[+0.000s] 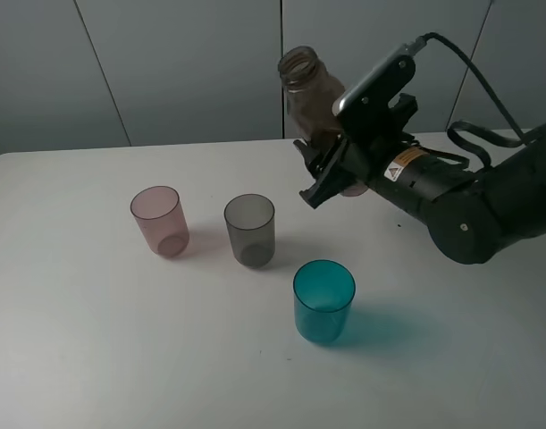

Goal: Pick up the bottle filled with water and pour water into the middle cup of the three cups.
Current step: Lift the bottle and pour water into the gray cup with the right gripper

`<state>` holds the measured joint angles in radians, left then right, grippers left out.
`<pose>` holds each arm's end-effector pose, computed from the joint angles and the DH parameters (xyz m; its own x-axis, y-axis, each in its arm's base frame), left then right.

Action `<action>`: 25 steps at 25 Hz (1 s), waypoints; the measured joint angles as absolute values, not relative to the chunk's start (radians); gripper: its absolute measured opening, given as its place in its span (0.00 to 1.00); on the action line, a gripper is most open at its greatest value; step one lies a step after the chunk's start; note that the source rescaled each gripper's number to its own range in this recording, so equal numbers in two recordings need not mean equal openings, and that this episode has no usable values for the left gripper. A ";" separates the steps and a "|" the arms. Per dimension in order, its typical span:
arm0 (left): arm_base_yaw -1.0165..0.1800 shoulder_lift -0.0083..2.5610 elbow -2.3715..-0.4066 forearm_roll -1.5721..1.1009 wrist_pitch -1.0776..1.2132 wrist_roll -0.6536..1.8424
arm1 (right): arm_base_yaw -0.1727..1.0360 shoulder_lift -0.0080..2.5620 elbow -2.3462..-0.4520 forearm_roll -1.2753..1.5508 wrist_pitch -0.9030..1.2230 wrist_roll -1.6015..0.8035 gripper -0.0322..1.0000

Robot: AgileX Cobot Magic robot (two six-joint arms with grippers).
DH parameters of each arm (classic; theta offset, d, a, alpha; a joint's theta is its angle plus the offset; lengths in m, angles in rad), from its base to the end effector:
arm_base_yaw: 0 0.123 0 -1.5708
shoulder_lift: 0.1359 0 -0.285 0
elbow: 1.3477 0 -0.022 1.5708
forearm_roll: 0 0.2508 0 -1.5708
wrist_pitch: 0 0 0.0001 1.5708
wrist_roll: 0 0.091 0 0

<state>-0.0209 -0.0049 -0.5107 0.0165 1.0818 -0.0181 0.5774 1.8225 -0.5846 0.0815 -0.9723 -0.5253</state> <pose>-0.0077 0.0015 0.2785 -0.4608 -0.0007 -0.8875 0.0032 1.0000 -0.0025 0.2710 0.1692 0.1505 0.0925 -0.4889 -0.8674 -0.5032 0.7288 -0.4644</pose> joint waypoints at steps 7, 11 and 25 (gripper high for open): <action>-0.021 -0.005 -0.511 0.017 1.082 -0.018 | 0.577 1.895 -0.644 0.090 -0.966 -0.651 0.03; -0.021 -0.005 -0.511 0.017 1.082 -0.018 | 0.577 1.930 -0.682 0.104 -0.958 -0.789 0.03; -0.021 -0.005 -0.511 0.017 1.082 -0.018 | 0.577 1.936 -0.694 0.182 -0.946 -1.298 0.03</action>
